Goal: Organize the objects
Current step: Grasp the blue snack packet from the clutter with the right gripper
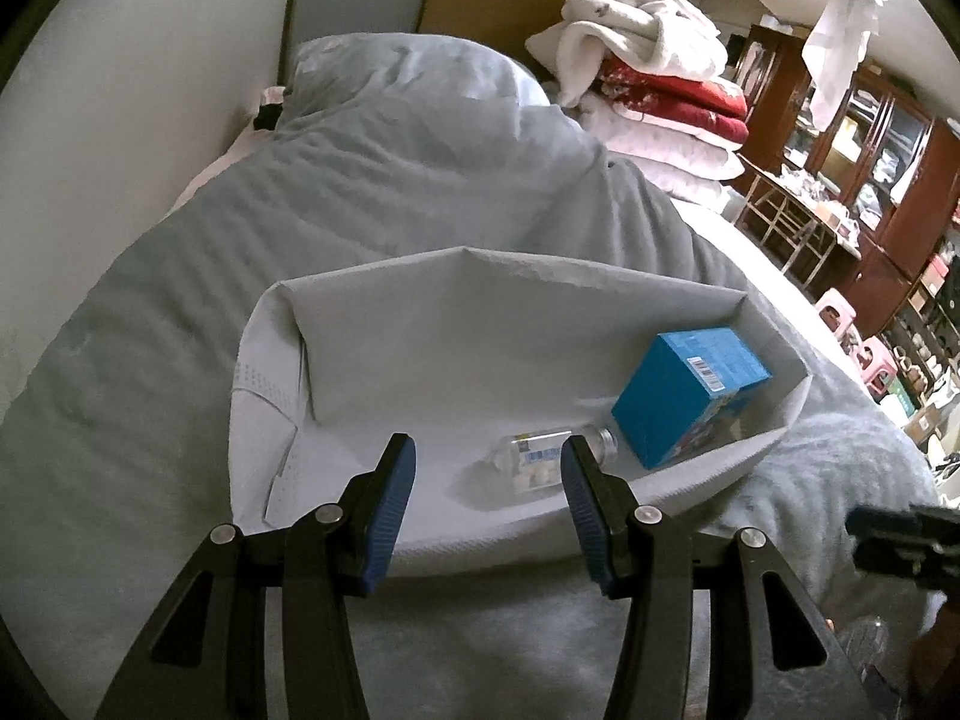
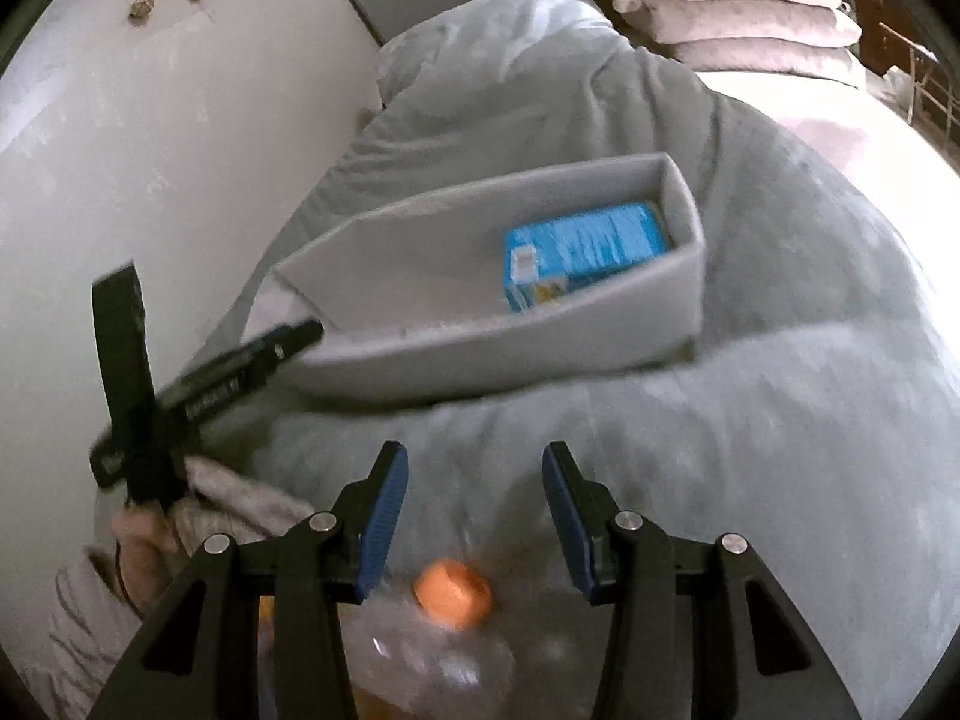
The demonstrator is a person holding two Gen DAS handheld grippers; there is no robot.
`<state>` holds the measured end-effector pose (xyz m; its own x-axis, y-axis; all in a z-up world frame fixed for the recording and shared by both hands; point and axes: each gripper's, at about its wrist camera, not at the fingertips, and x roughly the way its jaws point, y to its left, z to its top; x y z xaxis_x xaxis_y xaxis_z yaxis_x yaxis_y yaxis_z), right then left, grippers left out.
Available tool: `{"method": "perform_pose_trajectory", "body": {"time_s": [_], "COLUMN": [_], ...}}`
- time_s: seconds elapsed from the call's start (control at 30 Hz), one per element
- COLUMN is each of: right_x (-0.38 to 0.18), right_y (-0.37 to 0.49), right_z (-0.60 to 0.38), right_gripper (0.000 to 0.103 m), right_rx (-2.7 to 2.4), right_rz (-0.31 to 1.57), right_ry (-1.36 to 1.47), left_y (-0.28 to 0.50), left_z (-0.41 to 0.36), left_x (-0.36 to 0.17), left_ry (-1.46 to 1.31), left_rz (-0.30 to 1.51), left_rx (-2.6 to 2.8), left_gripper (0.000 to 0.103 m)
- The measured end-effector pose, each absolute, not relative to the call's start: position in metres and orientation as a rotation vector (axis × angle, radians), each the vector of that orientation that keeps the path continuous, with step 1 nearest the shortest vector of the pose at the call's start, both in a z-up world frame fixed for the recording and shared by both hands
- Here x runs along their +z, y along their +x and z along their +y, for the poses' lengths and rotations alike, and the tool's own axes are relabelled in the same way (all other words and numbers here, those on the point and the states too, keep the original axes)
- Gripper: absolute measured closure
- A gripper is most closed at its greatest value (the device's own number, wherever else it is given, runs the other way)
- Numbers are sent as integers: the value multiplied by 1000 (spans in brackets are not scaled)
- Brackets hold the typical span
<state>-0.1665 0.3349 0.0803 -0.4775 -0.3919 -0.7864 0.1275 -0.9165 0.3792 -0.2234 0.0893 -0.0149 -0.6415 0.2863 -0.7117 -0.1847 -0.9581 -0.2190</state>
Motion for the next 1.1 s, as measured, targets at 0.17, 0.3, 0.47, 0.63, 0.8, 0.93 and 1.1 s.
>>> {"method": "perform_pose_trajectory", "body": {"time_s": [0.17,0.3,0.47,0.63,0.8,0.93,1.1], "right_x": [96,111,112,102,105,91,87], "right_y": [-143,-133,-131,-128,-115,-107,-96], "right_z": [337,327,310,301,288,271,262], "right_gripper": [58,58,58,58,58,56,53], "right_rx": [-2424,-2413,-2373,-2289,-2197,-2103,-2148], "right_rz": [-403,-348,-247,-237,-196,-100,2], "right_ry": [1337,1286,1312,1368,1364,1470,1463], "left_y": [-221,-217,-209,-187,-179,-184,-184], "left_z": [95,97,93,83,71,69,73], "left_x": [-14,-11,-5,4,7,2,2], "left_ry": [-1154,-1150,-1136,-1083,-1045,-1082,-1084], "left_rz": [-146,-135,-188,-264,-357,-389,-368], "left_rx": [2623,2613,2571,2568,2586,2576,2571], "left_gripper": [52,52,52,52,49,49,49]}}
